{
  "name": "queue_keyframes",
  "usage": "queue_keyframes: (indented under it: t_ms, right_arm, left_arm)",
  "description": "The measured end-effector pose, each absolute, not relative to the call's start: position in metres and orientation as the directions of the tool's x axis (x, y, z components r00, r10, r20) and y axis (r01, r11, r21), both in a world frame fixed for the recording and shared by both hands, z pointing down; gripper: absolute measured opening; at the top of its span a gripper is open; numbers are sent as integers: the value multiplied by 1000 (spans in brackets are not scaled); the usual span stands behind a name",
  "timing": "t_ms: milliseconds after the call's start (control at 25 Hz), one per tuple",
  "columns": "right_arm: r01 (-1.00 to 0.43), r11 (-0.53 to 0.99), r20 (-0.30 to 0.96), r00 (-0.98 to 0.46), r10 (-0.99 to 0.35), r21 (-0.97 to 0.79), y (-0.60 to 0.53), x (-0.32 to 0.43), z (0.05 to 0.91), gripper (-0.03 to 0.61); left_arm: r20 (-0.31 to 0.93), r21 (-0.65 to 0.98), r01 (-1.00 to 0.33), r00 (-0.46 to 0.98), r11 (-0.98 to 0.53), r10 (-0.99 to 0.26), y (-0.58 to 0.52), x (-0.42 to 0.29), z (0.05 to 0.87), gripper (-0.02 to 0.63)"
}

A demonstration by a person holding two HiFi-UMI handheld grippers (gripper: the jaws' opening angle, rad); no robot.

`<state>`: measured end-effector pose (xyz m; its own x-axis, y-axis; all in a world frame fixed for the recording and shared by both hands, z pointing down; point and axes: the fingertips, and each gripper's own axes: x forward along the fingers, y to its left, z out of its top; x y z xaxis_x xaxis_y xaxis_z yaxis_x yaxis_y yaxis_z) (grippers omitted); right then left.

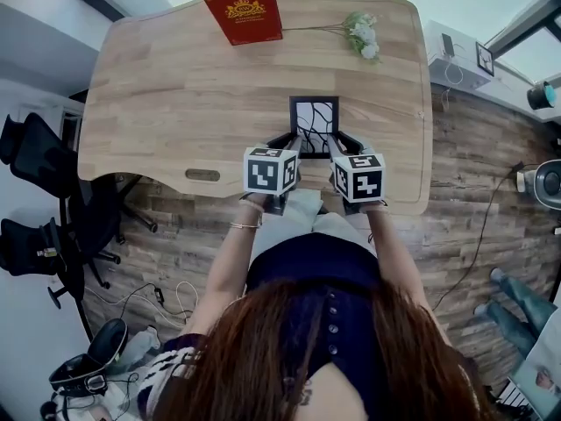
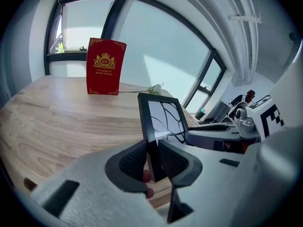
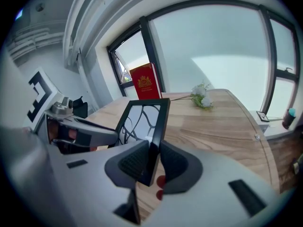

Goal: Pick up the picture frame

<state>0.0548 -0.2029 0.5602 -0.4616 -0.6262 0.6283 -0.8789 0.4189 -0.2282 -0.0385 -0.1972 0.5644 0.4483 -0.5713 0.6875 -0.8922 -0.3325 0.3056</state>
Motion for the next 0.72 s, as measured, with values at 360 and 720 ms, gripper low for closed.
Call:
queue_keyframes:
  t_ms: [360, 720]
  right_arm:
    - [-878, 438, 568, -464, -679, -194, -186, 69, 528, 80]
    - [-879, 448, 507, -465, -726, -165, -173, 77, 495, 79]
  left_arm:
    - [643, 265, -898, 436, -351, -630, -181, -25, 535, 93]
    - [597, 228, -904, 423, -362, -681, -170, -18, 502, 92]
